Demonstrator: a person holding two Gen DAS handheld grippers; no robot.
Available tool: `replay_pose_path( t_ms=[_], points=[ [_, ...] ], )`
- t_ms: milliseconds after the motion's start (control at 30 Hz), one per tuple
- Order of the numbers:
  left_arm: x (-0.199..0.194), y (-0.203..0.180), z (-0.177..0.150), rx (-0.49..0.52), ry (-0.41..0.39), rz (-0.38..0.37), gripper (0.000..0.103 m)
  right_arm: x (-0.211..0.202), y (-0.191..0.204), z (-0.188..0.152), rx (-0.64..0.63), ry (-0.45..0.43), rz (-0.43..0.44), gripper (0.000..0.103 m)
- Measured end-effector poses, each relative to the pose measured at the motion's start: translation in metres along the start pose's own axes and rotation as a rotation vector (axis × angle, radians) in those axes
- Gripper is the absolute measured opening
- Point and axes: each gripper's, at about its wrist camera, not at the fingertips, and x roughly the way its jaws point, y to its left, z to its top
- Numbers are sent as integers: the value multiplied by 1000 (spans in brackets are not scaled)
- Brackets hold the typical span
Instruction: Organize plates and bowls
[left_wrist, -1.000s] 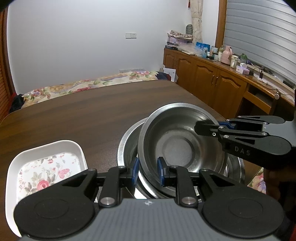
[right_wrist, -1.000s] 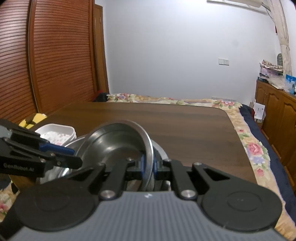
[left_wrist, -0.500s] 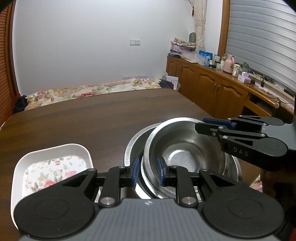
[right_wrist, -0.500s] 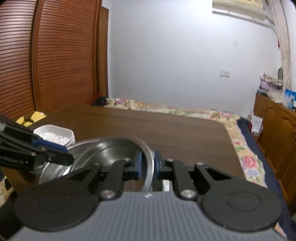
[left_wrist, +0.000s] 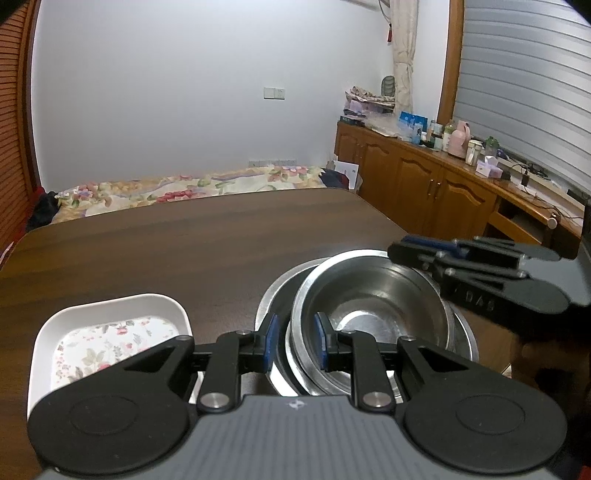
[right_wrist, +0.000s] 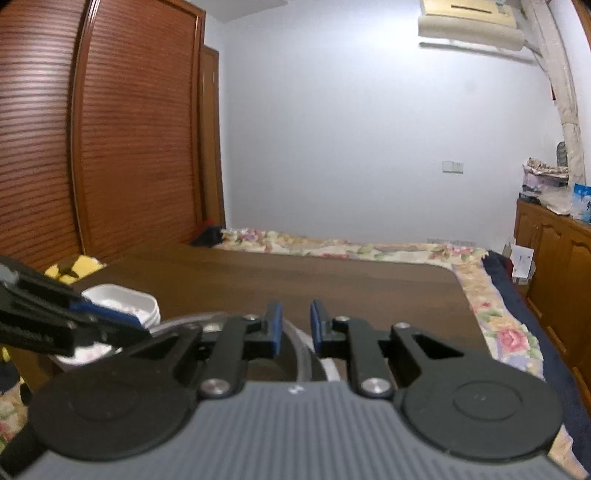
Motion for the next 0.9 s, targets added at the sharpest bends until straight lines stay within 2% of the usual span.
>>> replay_pose_path(
  t_ms=[300,367,400,433,467,500,533,667,900],
  points=[
    [-8,5,-2,-24,-41,40,24,-1,3,-11,13,33,2,18],
    [-8,5,-4,-27,-50,57,32,-5,3,-11,18,24,-3,19],
    [-7,6,-5,-28,-52,65,36,-6,4,-11,17,20,-11,21],
    [-7,6,-7,-30,-55,71,44,-8,4,-11,15,17,-19,29],
    [-7,5,-9,-32,-60,76,45,-11,4,-11,15,10,-29,36],
    [-6,5,-10,-31,-60,79,47,-13,3,-12,20,5,-35,49],
    [-5,5,-11,-29,-60,82,48,-15,1,-12,30,0,-36,53],
    [2,2,-17,-13,-59,104,50,-17,-7,-15,72,8,-49,54],
    [7,-1,-26,-30,-56,85,50,-12,-15,-26,130,45,-41,54]
  ],
)
